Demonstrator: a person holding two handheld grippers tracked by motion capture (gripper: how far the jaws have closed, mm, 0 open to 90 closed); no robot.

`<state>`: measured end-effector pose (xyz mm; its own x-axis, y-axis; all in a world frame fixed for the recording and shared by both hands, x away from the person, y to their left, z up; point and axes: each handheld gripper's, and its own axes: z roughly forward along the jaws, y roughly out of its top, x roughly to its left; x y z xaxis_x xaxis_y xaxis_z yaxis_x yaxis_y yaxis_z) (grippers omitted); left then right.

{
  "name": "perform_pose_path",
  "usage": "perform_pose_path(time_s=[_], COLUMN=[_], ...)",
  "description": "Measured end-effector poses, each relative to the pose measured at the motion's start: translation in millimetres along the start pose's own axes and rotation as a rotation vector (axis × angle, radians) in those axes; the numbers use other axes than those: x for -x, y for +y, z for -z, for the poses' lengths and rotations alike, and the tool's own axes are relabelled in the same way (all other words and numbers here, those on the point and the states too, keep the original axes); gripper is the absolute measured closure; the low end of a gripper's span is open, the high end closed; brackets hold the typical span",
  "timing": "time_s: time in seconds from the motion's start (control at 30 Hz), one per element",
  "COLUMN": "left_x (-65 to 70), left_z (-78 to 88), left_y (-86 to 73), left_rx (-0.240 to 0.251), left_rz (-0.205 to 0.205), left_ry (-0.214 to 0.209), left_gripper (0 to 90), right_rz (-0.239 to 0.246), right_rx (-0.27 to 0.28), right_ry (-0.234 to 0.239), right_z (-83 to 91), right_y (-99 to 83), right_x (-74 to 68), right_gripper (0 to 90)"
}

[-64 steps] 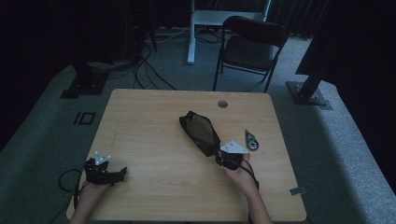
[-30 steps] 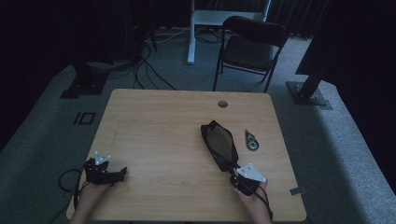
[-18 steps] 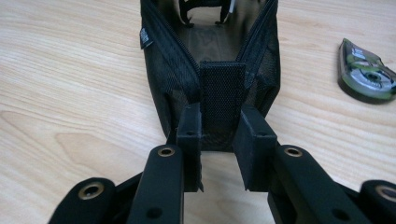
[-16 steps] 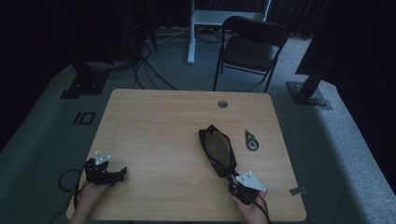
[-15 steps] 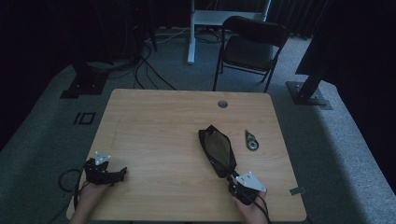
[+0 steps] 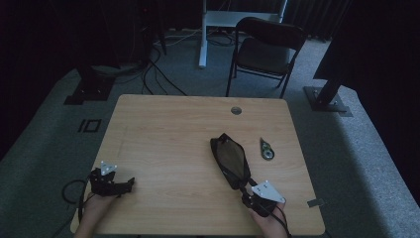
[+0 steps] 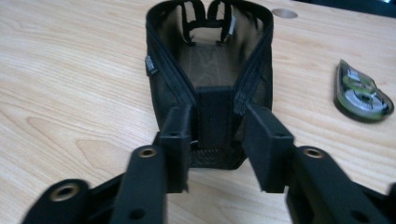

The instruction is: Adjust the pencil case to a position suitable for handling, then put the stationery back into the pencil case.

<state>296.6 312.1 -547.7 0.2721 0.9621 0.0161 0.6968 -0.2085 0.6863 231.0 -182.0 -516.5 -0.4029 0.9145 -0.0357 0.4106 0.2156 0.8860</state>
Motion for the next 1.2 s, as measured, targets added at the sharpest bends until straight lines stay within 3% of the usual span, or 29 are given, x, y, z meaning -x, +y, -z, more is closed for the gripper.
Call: perform_pose_path(time_s=[0.27,0.43,0.7,1.1,1.2], left_x=[0.0,0.0,0.0,0.0,0.0], left_z=[0.0,0.0,0.0,0.0,0.0], left_y=[0.0,0.0,0.0,0.0,0.0], left_rx=[0.000,0.000,0.000,0.000,0.000], left_rz=[0.000,0.000,0.000,0.000,0.000], left_ry=[0.000,0.000,0.000,0.000,0.000], left_gripper=[0.2,0.3,0.2,0.3,0.2], right_rz=[-0.018,-0.012,-0.016,-0.024,-0.050], right_rx=[0.038,0.074,0.131,0.136,0.134], right_ry=[0.062,0.066,0.045,-0.005,-0.011], right_z=[1.4,3.0,2.5,-11.0,-17.7], right_y=[17.0,28.7,52.2,68.3,68.6], right_x=[6.0,10.0,24.7,53.6,60.4], right_gripper=[46.8,42.0,36.6,33.9,32.4])
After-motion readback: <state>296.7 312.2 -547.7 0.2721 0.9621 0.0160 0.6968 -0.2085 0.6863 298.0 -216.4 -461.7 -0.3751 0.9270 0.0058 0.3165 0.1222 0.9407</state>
